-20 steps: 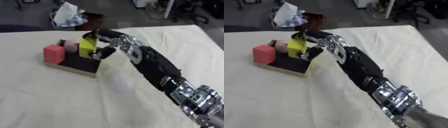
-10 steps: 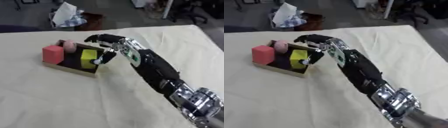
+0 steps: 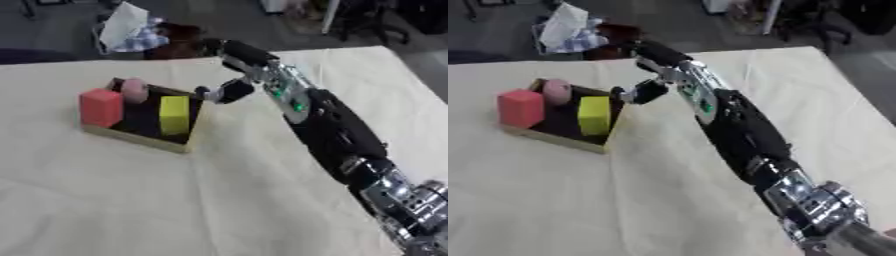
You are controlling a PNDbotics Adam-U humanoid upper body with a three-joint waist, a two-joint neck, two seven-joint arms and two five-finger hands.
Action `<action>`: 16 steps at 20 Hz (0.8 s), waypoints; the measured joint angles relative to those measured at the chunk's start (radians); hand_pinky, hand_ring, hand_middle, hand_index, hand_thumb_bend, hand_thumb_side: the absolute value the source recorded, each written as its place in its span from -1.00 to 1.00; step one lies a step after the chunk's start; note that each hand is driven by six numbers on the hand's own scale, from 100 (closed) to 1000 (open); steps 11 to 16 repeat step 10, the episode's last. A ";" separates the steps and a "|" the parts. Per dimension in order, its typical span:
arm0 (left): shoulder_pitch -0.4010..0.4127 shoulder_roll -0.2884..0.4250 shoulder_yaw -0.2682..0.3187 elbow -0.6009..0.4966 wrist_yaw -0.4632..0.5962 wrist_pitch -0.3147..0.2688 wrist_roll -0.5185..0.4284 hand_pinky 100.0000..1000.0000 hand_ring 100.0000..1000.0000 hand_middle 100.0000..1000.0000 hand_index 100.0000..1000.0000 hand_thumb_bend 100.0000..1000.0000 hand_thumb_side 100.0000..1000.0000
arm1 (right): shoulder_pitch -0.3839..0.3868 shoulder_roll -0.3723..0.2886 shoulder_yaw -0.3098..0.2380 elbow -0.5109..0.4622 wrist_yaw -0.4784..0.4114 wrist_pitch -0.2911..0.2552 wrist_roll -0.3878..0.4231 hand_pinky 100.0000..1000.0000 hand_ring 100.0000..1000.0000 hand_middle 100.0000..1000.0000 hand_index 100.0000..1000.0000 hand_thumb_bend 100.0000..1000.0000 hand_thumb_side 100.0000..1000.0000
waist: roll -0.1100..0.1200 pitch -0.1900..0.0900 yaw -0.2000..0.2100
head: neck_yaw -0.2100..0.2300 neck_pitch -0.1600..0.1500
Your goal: Pick up objects on the table and place them in the box.
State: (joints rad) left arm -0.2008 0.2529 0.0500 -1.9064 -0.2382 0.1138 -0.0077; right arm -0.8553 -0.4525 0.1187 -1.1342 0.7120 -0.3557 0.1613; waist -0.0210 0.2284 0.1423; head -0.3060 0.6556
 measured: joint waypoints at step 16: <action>0.006 0.001 0.030 0.014 -0.005 0.001 0.045 0.39 0.36 0.32 0.63 0.21 0.11 | 0.269 -0.078 -0.141 -0.278 -0.171 0.126 -0.171 0.56 0.50 0.53 0.79 -1.00 -0.50 | 0.000 0.000 -0.048 | 0.055 0.004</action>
